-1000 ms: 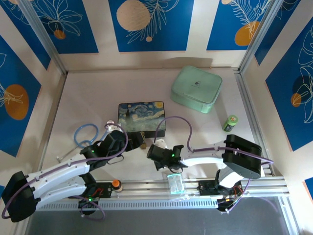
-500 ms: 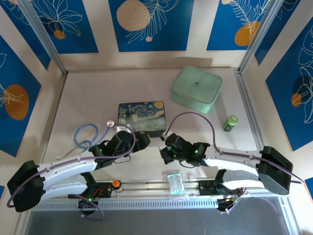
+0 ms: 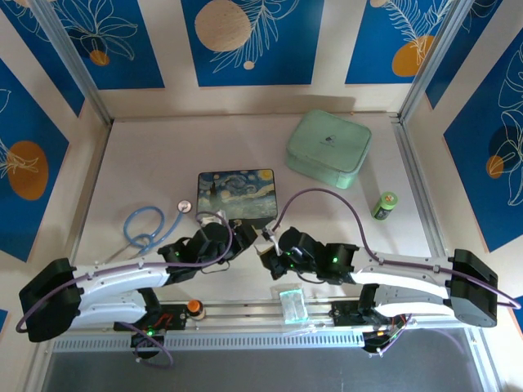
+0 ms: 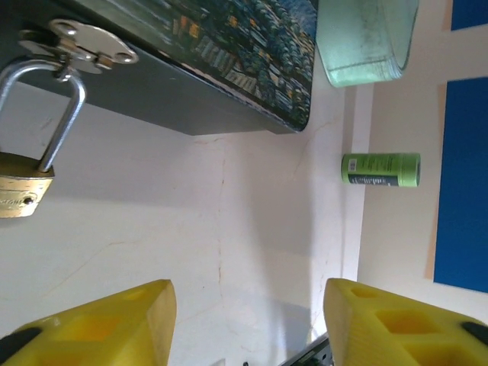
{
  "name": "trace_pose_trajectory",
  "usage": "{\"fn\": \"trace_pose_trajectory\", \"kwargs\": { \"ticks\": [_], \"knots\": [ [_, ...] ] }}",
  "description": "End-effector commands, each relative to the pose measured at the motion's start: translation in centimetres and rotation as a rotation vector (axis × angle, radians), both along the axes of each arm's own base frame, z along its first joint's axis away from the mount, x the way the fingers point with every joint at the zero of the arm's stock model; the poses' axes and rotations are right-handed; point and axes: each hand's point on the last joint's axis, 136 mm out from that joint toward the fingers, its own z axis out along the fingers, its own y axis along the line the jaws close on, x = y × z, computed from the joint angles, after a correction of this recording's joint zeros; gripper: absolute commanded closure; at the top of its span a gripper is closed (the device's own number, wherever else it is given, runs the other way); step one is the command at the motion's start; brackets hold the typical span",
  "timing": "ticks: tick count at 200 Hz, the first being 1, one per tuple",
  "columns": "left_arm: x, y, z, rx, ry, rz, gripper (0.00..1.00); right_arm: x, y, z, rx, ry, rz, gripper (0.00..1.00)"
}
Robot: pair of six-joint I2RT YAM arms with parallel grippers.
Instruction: Unlock a padlock with a key
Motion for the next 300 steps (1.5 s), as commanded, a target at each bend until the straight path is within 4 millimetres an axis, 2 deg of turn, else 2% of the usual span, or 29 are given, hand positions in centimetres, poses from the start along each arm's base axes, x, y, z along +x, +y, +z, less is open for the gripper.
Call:
{"fn": "trace_pose_trajectory", "kwargs": {
  "ticks": [1, 55, 81, 93, 106, 143, 164, 181, 219, 228, 231, 235, 240, 251, 254, 256, 282, 300],
  "knots": [
    [0.1, -0.5, 0.7, -0.040, 0.002, 0.020, 0.50, 0.8, 0.5, 1.5, 0.028, -0.058, -0.022, 1.00],
    [-0.1, -0.3, -0.3, -0.028, 0.025, 0.028, 0.57, 1.0, 1.0, 2.3, 0.061, -0.088, -0.038, 1.00],
    [0.0, -0.3, -0.5, -0.029, 0.021, 0.034, 0.72, 1.2, 1.0, 2.3, 0.053, -0.094, -0.040, 1.00],
    [-0.1, -0.2, -0.6, -0.030, 0.021, 0.036, 0.75, 1.3, 0.9, 2.3, 0.051, -0.096, -0.045, 1.00],
    [-0.1, -0.3, -0.4, -0.028, 0.019, 0.027, 0.79, 1.4, 0.9, 2.2, 0.050, -0.095, -0.052, 1.00],
    [-0.1, -0.4, -0.5, -0.025, 0.018, 0.023, 0.82, 1.6, 0.9, 2.0, 0.043, -0.090, -0.055, 1.00],
    [-0.2, -0.5, -0.5, -0.024, 0.017, 0.015, 0.88, 1.7, 0.9, 2.1, 0.047, -0.092, -0.059, 1.00],
    [-0.1, -0.9, 0.0, -0.033, -0.013, -0.006, 0.97, 1.9, 0.9, 2.2, 0.052, -0.093, -0.063, 1.00],
    [-0.1, -0.8, 0.6, -0.084, -0.054, -0.008, 1.00, 2.3, 0.8, 2.5, 0.054, -0.095, -0.076, 1.00],
    [0.0, -0.6, 0.9, -0.090, -0.071, -0.006, 1.00, 2.5, 0.7, 2.5, 0.059, -0.085, -0.080, 0.94],
    [0.0, -0.6, 1.1, -0.090, -0.080, -0.006, 1.00, 2.6, 0.7, 2.5, 0.061, -0.080, -0.085, 0.86],
    [0.1, -0.5, 1.2, -0.088, -0.094, -0.006, 1.00, 2.7, 0.5, 2.5, 0.063, -0.072, -0.097, 0.67],
    [0.2, -0.4, 1.5, -0.083, -0.111, -0.005, 1.00, 3.1, 0.2, 2.6, 0.067, -0.061, -0.131, 0.49],
    [0.4, 0.1, 2.0, -0.060, -0.150, 0.001, 1.00, 3.7, -0.5, 2.9, 0.087, -0.043, -0.203, 0.19],
    [0.5, 0.3, 2.1, -0.051, -0.162, 0.004, 1.00, 3.8, -0.7, 3.1, 0.096, -0.039, -0.221, 0.05],
    [0.6, 0.4, 2.2, -0.045, -0.170, 0.006, 1.00, 3.9, -0.8, 3.1, 0.100, -0.035, -0.232, 0.01],
    [1.3, 2.3, 3.4, 0.013, -0.281, 0.034, 1.00, 4.3, -1.0, 4.8, 0.235, 0.063, -0.238, 0.01],
    [1.4, 2.8, 4.8, -0.037, -0.357, 0.034, 1.00, 4.3, -0.7, 6.3, 0.363, 0.142, -0.199, 0.01]
  ]
}}
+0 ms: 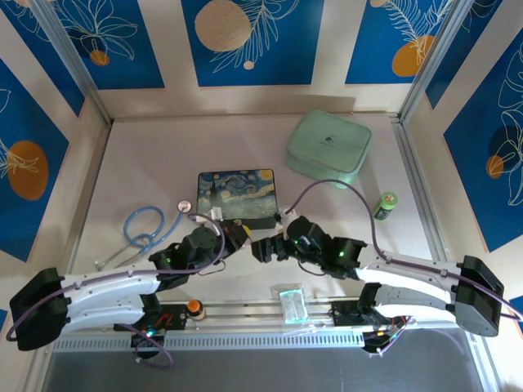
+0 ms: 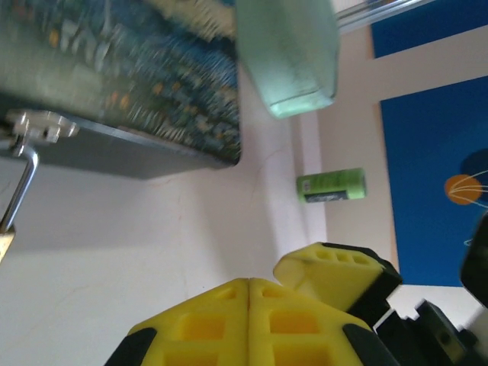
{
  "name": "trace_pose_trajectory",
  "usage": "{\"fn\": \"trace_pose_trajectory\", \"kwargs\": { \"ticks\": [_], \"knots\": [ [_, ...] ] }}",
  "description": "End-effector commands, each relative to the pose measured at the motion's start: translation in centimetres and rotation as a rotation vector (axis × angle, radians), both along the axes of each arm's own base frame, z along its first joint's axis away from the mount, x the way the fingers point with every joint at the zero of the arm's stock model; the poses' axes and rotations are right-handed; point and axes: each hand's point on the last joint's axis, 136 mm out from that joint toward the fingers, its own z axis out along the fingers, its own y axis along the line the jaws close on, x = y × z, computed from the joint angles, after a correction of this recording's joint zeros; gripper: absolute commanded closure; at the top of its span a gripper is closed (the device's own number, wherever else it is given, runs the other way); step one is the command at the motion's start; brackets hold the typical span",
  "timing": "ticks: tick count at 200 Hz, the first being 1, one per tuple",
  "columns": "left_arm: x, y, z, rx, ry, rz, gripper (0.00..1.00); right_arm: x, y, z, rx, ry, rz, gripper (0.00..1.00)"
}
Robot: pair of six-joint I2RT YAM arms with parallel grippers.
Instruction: Unlock a padlock with a key
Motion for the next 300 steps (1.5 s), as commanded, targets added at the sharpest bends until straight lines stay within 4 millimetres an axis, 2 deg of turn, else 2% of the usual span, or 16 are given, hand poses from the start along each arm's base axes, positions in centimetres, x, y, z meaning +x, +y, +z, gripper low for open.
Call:
{"fn": "trace_pose_trajectory", "kwargs": {
  "ticks": [1, 30, 61, 81, 128, 181, 200, 221, 248, 278, 300],
  "knots": [
    [0.6, 1.3, 1.1, 0.015, -0.135, 0.022, 1.00, -0.2, 0.9, 3.1, 0.219, 0.087, 0.044, 0.01],
    [0.4, 1.9, 4.1, -0.075, -0.278, 0.021, 1.00, -0.2, 1.0, 6.4, 0.473, 0.091, 0.109, 0.03],
    [0.1, 2.4, 6.7, -0.144, -0.388, 0.026, 1.00, -0.5, 2.0, 8.5, 0.555, 0.095, 0.148, 0.05],
    [-0.1, 2.8, 8.1, -0.215, -0.438, 0.036, 1.00, -0.5, 3.0, 8.8, 0.582, 0.096, 0.168, 0.07],
    [-0.5, 3.0, 10.4, -0.305, -0.508, 0.040, 1.00, -1.0, 5.5, 9.2, 0.643, 0.106, 0.279, 0.30],
    [-0.4, 3.0, 10.7, -0.317, -0.519, 0.042, 1.00, -1.1, 5.9, 10.0, 0.665, 0.068, 0.305, 0.49],
    [-0.4, 2.9, 10.6, -0.314, -0.514, 0.046, 1.00, -1.1, 6.0, 9.9, 0.665, 0.075, 0.309, 0.51],
    [-0.3, 3.0, 10.6, -0.313, -0.515, 0.049, 1.00, -1.4, 6.5, 10.1, 0.669, 0.087, 0.349, 0.62],
    [-0.4, 2.8, 10.5, -0.307, -0.514, 0.038, 1.00, -1.3, 6.8, 10.1, 0.682, 0.098, 0.355, 0.64],
    [-0.3, 2.7, 10.7, -0.315, -0.515, 0.042, 1.00, -1.4, 6.7, 9.5, 0.674, 0.109, 0.350, 0.76],
    [-0.2, 2.9, 10.5, -0.308, -0.509, 0.054, 1.00, -1.5, 6.4, 9.1, 0.675, 0.118, 0.343, 0.77]
  ]
}}
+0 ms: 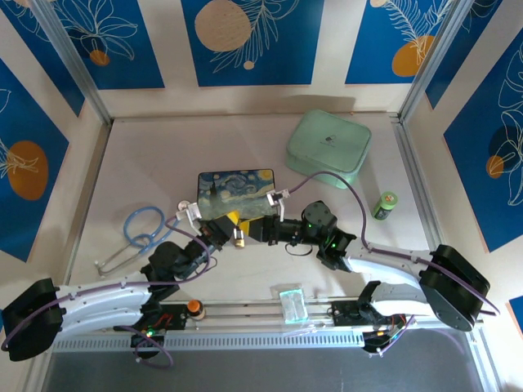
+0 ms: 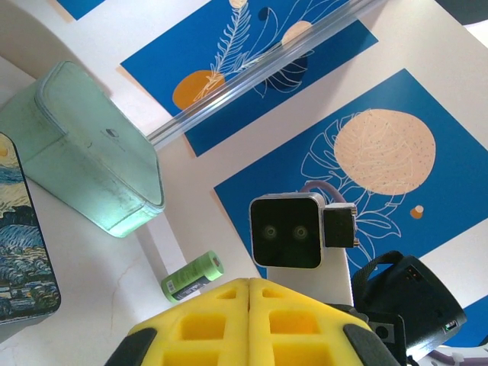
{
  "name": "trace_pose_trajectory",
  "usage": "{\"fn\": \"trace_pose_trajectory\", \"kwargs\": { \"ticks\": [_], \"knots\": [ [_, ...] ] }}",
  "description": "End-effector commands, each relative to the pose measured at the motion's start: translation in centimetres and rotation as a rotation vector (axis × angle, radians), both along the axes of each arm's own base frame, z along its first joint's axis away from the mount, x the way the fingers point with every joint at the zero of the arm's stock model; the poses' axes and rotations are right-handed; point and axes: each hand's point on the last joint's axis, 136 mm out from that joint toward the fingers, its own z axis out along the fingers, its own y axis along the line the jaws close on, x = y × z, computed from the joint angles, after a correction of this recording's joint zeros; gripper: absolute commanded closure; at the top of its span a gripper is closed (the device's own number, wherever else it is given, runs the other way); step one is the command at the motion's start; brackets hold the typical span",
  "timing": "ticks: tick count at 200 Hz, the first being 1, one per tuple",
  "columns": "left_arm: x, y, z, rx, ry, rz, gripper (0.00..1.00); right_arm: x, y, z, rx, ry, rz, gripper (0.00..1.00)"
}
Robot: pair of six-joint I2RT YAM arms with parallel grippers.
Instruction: Unlock a padlock with a key
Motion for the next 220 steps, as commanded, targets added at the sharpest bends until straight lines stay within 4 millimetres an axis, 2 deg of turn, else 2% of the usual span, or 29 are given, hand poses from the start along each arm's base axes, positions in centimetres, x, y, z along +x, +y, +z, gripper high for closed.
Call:
{"fn": "trace_pose_trajectory", "kwargs": {
  "ticks": [1, 9, 23, 39, 43, 51, 93, 100, 109, 118, 124, 131, 147, 156, 178, 203, 220],
  "knots": [
    [0.3, 0.6, 0.9, -0.026, -0.025, 0.029, 1.00, -0.3, 0.0, 0.5, 0.025, -0.013, 0.012, 0.78],
    [0.4, 0.7, 0.7, -0.029, -0.014, 0.040, 1.00, -0.3, -0.2, 0.4, 0.023, -0.012, 0.009, 0.79],
    [0.5, 0.9, 0.6, -0.036, -0.010, 0.048, 1.00, -0.3, -0.4, 0.3, 0.019, -0.007, 0.001, 0.86],
    [0.6, 0.9, 0.4, -0.032, 0.000, 0.053, 1.00, -0.4, -0.5, 0.3, 0.017, -0.008, 0.002, 0.88],
    [0.7, 0.9, 0.3, -0.031, 0.003, 0.054, 1.00, -0.4, -0.5, 0.2, 0.015, -0.006, 0.000, 0.93],
    [0.7, 0.9, 0.2, -0.028, 0.009, 0.059, 1.00, -0.3, -0.5, 0.1, 0.012, -0.002, -0.001, 0.97],
    [1.1, 1.3, -1.1, -0.009, 0.044, 0.087, 1.00, -0.1, -0.8, -0.5, -0.015, 0.008, -0.024, 0.98],
    [1.3, 1.5, -1.6, 0.004, 0.061, 0.104, 0.83, -0.1, -0.9, -0.7, -0.028, 0.013, -0.030, 0.98],
    [1.7, 1.9, -2.6, 0.037, 0.098, 0.132, 0.51, 0.1, -1.1, -1.2, -0.053, 0.022, -0.043, 0.98],
    [1.9, 2.2, -3.9, 0.095, 0.138, 0.161, 0.23, 0.3, -1.3, -1.8, -0.087, 0.031, -0.062, 0.99],
    [2.1, 2.5, -4.7, 0.152, 0.171, 0.179, 0.10, 0.4, -1.5, -2.2, -0.110, 0.038, -0.073, 0.98],
    [2.2, 2.7, -5.8, 0.246, 0.211, 0.198, 0.01, 0.5, -1.8, -2.8, -0.139, 0.043, -0.086, 0.98],
    [2.1, 4.4, -8.4, 0.517, 0.335, 0.258, 0.01, 0.8, -2.5, -4.1, -0.200, 0.058, -0.121, 0.98],
    [2.0, 4.7, -8.8, 0.592, 0.357, 0.263, 0.01, 0.9, -2.9, -4.7, -0.228, 0.068, -0.136, 0.98],
    [1.4, 3.0, -9.9, 0.681, 0.326, 0.156, 0.02, 1.3, -3.9, -6.2, -0.287, 0.105, -0.168, 0.99],
    [0.6, 1.9, -12.7, 0.808, 0.375, 0.071, 0.11, 1.5, -4.9, -7.8, -0.331, 0.145, -0.192, 0.98],
    [0.5, 1.5, -14.3, 0.848, 0.398, 0.046, 0.12, 1.6, -5.4, -8.5, -0.341, 0.164, -0.206, 0.99]
  ]
}}
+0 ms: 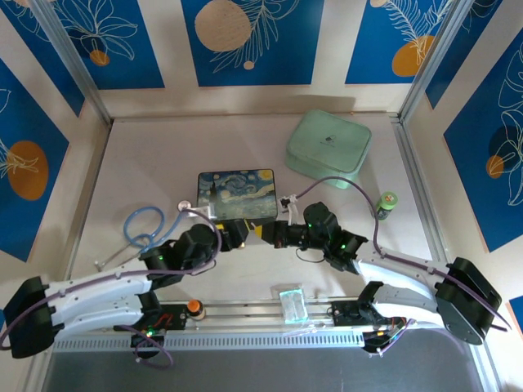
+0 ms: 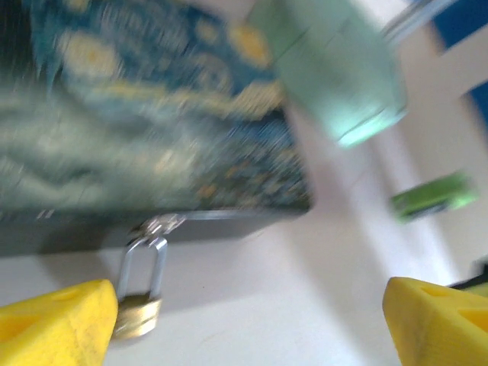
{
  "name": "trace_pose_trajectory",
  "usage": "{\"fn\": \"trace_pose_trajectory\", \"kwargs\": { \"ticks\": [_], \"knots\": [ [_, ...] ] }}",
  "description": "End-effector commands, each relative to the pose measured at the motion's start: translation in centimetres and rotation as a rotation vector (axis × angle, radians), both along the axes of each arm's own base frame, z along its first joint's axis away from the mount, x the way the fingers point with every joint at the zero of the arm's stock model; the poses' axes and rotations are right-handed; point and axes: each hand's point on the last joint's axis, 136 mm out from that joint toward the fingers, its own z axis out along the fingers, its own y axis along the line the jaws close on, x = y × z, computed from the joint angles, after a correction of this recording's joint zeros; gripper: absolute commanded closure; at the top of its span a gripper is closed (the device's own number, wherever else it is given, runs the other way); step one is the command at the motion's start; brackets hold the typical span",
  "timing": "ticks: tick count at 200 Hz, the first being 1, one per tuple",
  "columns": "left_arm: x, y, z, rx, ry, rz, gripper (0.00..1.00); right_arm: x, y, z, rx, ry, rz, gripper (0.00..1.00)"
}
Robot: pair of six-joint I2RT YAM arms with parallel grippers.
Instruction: Unlock a padlock with a key
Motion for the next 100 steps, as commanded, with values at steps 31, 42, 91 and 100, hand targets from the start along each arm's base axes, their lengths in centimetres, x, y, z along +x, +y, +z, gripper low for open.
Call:
{"fn": "trace_pose_trajectory", "kwargs": {
  "ticks": [31, 42, 91, 100],
  "knots": [
    [-0.5, -0.3, -4.7, 0.199, 0.091, -0.074, 0.18, 0.1, -2.1, -3.1, -0.064, 0.084, -0.058, 0.99],
    [-0.3, -0.7, -5.4, 0.229, 0.102, -0.091, 0.19, 0.2, -2.3, -3.3, -0.061, 0.091, -0.063, 0.99],
    [1.0, -1.2, -8.2, 0.384, 0.126, -0.101, 0.21, 0.0, -2.4, -2.8, -0.005, 0.100, -0.060, 0.99],
    [1.4, -1.3, -8.7, 0.420, 0.137, -0.098, 0.21, 0.0, -2.4, -2.8, -0.003, 0.100, -0.060, 0.99]
  ]
}}
